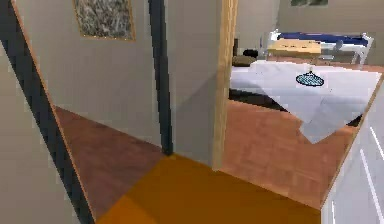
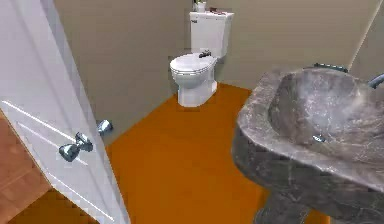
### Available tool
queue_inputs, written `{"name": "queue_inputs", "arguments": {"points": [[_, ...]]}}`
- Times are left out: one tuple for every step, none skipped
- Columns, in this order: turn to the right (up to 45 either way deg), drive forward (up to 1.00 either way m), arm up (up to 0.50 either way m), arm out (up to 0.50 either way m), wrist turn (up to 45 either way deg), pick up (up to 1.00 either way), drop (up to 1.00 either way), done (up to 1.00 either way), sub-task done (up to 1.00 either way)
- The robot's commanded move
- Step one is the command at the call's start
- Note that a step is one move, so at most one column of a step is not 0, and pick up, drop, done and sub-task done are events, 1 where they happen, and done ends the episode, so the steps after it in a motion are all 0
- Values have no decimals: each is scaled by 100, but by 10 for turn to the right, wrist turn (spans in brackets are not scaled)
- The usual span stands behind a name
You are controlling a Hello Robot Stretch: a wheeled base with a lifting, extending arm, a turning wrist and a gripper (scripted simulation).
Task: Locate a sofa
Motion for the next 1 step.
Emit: {"name": "queue_inputs", "arguments": {"points": [[-180,0,0,0,0,0,0,0,0]]}}
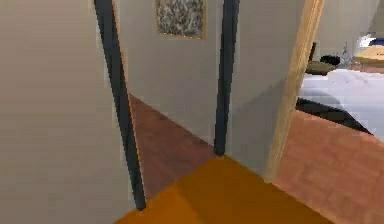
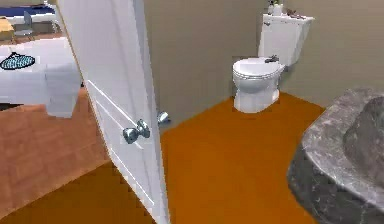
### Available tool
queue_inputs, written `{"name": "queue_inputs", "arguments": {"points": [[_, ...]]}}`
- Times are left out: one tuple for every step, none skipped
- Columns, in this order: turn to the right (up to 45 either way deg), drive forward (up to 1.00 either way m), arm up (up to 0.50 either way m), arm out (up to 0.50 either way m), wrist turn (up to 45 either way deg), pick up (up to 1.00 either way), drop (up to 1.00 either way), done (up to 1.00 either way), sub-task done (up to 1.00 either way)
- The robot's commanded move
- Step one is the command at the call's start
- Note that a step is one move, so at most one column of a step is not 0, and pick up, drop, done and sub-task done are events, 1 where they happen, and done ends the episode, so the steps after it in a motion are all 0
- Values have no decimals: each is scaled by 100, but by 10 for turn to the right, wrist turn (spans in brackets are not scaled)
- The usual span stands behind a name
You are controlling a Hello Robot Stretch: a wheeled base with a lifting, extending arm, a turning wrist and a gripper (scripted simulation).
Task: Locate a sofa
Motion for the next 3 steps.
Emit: {"name": "queue_inputs", "arguments": {"points": [[0,100,0,0,0,0,0,0,0],[-60,0,0,0,0,0,0,0,0],[0,20,0,0,0,0,0,0,0]]}}
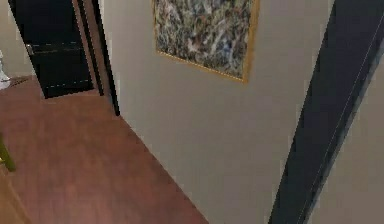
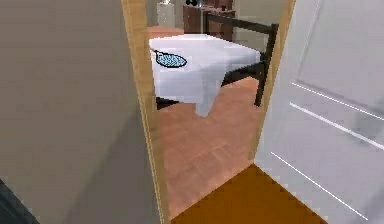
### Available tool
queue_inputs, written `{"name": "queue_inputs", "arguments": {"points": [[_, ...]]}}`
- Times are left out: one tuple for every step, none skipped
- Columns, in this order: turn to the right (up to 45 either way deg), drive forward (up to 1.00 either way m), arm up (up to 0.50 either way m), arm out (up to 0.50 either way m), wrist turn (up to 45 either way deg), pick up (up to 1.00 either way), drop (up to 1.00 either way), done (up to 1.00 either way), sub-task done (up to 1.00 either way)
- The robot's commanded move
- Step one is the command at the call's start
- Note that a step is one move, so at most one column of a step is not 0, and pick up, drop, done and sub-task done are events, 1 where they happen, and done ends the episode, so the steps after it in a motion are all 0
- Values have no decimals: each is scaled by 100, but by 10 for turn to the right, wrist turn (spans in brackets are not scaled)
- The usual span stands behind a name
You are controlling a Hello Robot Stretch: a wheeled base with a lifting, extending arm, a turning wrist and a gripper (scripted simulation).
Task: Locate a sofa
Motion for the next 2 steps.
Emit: {"name": "queue_inputs", "arguments": {"points": [[-180,0,0,0,0,0,0,0,0],[0,90,0,0,0,0,0,0,0]]}}
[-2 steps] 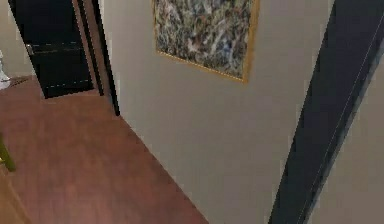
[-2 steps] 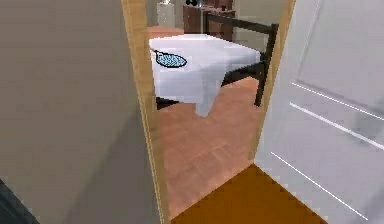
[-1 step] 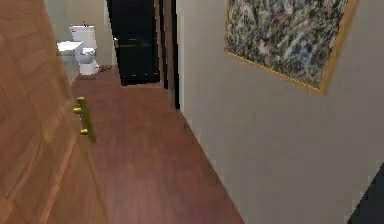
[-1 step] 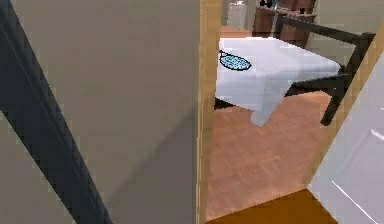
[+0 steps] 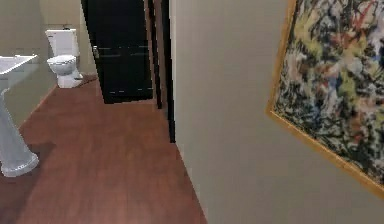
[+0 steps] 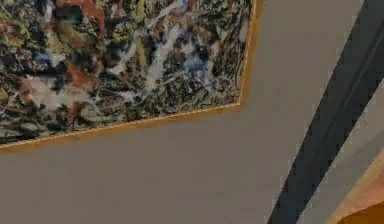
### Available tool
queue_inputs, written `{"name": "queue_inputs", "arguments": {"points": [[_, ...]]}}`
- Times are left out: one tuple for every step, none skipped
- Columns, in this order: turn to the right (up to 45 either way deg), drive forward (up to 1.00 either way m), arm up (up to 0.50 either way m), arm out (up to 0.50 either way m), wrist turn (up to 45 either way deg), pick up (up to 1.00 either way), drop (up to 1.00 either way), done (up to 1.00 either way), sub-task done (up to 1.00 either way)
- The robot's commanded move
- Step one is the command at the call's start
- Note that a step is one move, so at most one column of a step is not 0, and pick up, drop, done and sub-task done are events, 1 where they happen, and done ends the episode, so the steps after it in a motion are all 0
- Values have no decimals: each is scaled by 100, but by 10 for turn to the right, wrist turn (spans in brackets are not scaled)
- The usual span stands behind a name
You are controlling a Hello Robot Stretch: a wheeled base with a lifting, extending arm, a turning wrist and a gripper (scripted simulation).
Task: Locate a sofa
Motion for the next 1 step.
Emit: {"name": "queue_inputs", "arguments": {"points": [[-180,0,0,0,0,0,0,0,0]]}}
